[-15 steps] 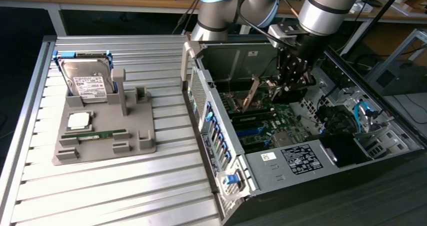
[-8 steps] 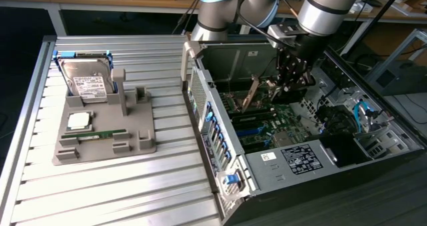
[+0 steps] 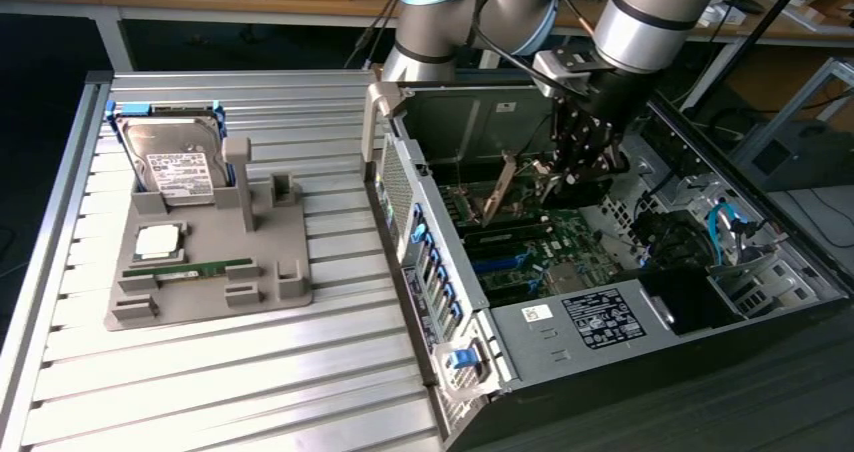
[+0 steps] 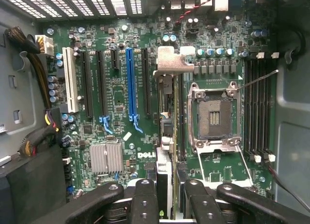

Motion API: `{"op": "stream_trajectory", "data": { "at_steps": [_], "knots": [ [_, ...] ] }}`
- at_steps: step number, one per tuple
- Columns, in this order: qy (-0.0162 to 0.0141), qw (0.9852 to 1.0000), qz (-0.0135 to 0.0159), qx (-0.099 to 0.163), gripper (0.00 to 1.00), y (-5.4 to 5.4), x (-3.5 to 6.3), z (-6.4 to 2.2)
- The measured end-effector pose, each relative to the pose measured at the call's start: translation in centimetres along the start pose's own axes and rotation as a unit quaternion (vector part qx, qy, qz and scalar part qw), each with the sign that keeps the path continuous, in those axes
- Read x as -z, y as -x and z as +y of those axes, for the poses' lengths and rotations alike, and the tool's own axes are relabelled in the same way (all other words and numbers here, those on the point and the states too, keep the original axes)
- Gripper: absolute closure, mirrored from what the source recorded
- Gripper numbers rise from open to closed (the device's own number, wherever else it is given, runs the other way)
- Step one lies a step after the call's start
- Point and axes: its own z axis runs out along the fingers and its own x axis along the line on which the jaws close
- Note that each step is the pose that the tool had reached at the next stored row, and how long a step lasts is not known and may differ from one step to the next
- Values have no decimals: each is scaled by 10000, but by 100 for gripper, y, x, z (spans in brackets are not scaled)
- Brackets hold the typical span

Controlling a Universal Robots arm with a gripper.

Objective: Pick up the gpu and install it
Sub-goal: 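Insert the gpu into the slot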

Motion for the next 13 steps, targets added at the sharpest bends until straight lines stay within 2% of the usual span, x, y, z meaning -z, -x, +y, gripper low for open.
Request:
{"op": "stream_trajectory", "data": {
  "at_steps": [13],
  "knots": [
    [0, 10000, 0, 0, 73, -10, -7, 21]
  ]
}}
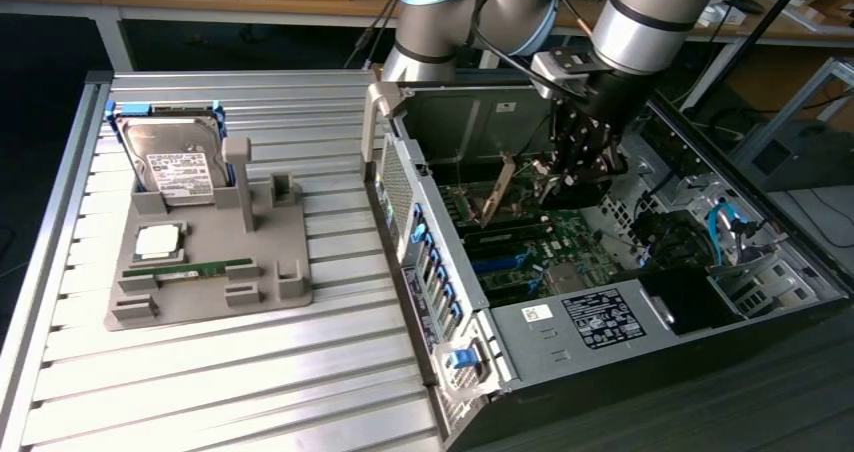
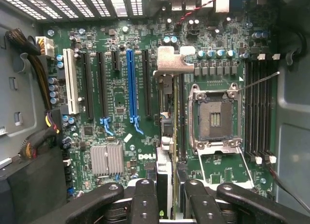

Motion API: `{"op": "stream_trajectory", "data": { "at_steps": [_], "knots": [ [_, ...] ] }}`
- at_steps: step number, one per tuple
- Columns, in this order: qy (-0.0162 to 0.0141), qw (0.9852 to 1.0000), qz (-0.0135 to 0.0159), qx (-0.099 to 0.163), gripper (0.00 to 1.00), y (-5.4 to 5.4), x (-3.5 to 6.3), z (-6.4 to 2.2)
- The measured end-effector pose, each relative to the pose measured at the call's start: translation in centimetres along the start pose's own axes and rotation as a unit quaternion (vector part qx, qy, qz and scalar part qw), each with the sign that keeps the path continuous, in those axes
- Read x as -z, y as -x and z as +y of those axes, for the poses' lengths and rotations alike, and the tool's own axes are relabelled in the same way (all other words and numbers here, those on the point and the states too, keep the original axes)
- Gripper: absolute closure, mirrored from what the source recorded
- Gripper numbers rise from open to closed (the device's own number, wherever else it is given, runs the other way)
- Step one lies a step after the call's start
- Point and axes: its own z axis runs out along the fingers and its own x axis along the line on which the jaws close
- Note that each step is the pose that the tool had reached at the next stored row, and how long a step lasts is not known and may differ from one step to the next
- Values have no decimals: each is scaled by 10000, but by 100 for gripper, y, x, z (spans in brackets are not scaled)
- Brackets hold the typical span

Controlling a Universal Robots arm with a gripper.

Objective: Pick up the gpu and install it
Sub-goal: 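Insert the gpu into the slot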

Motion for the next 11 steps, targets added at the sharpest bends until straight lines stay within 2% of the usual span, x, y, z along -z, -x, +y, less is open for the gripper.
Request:
{"op": "stream_trajectory", "data": {
  "at_steps": [11],
  "knots": [
    [0, 10000, 0, 0, 73, -8, -10, 20]
  ]
}}
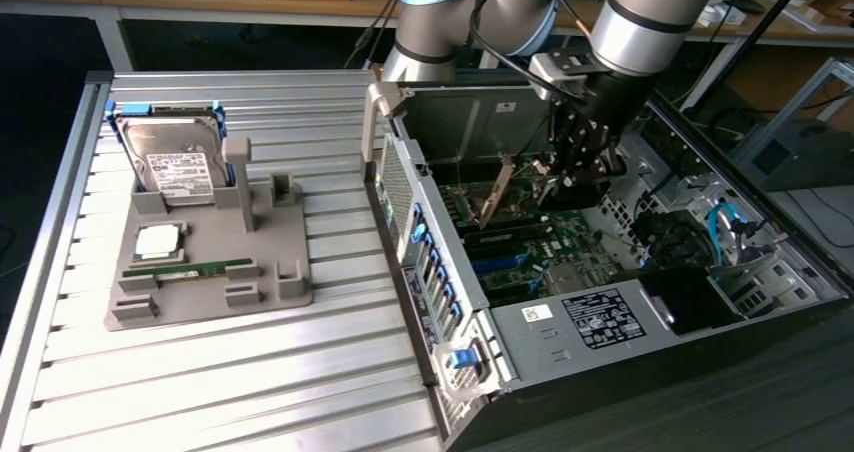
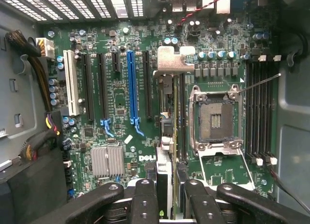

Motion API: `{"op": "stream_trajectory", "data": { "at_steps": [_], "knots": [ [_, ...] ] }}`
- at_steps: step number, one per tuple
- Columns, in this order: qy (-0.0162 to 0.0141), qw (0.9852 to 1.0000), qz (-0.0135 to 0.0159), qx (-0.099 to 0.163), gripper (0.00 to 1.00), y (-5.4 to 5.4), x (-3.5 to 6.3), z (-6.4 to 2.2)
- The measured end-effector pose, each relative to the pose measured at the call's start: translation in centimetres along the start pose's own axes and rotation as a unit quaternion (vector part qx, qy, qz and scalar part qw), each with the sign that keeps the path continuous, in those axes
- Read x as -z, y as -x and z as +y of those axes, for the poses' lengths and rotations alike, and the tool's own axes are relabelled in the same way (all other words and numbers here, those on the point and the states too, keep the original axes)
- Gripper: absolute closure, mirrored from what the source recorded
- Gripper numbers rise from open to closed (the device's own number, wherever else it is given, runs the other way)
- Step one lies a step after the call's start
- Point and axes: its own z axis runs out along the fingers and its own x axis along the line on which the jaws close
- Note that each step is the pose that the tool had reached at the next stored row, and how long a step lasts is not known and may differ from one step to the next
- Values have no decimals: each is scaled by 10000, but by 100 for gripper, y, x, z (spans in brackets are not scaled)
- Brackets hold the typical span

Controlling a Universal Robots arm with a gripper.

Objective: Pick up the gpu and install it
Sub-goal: 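Insert the gpu into the slot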

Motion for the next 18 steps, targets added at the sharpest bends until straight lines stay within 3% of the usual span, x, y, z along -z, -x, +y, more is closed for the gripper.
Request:
{"op": "stream_trajectory", "data": {
  "at_steps": [18],
  "knots": [
    [0, 10000, 0, 0, 73, -13, -17, 32]
  ]
}}
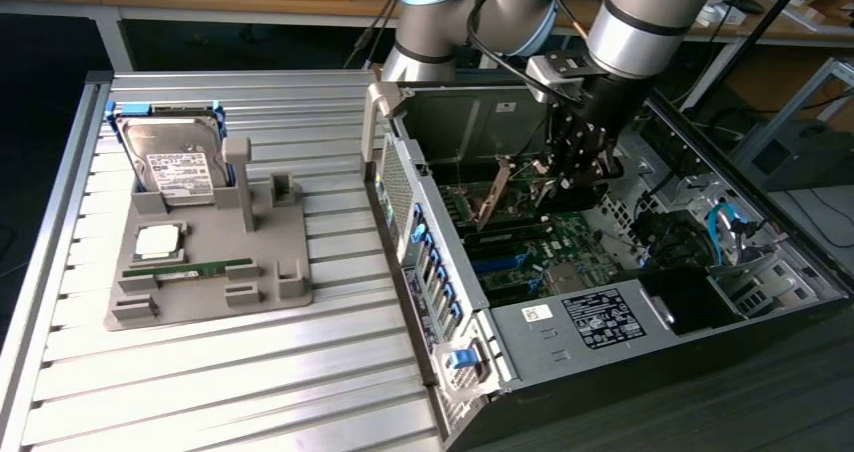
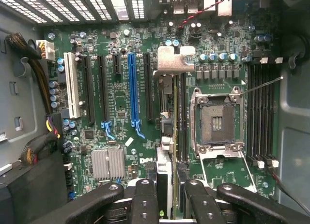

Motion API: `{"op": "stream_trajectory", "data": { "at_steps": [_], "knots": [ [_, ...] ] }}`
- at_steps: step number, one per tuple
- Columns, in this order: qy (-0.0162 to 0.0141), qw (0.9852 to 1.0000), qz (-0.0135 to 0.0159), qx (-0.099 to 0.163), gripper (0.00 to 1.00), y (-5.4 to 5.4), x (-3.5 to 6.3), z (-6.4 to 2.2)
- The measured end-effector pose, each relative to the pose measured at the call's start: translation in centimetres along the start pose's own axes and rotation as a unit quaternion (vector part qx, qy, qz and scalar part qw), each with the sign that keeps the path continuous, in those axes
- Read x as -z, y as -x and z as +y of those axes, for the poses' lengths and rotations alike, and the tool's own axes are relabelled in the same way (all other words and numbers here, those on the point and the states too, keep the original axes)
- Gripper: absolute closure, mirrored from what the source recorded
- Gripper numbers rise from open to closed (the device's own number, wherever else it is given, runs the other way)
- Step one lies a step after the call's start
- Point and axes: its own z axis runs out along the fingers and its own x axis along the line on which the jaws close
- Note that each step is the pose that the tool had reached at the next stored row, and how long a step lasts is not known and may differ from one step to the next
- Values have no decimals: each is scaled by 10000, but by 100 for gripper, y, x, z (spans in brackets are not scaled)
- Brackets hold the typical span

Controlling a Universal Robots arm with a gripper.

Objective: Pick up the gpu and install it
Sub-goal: 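Insert the gpu into the slot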

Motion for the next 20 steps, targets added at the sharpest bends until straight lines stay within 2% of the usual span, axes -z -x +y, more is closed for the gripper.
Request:
{"op": "stream_trajectory", "data": {
  "at_steps": [20],
  "knots": [
    [0, 10000, 1, 0, 73, -20, -54, 41]
  ]
}}
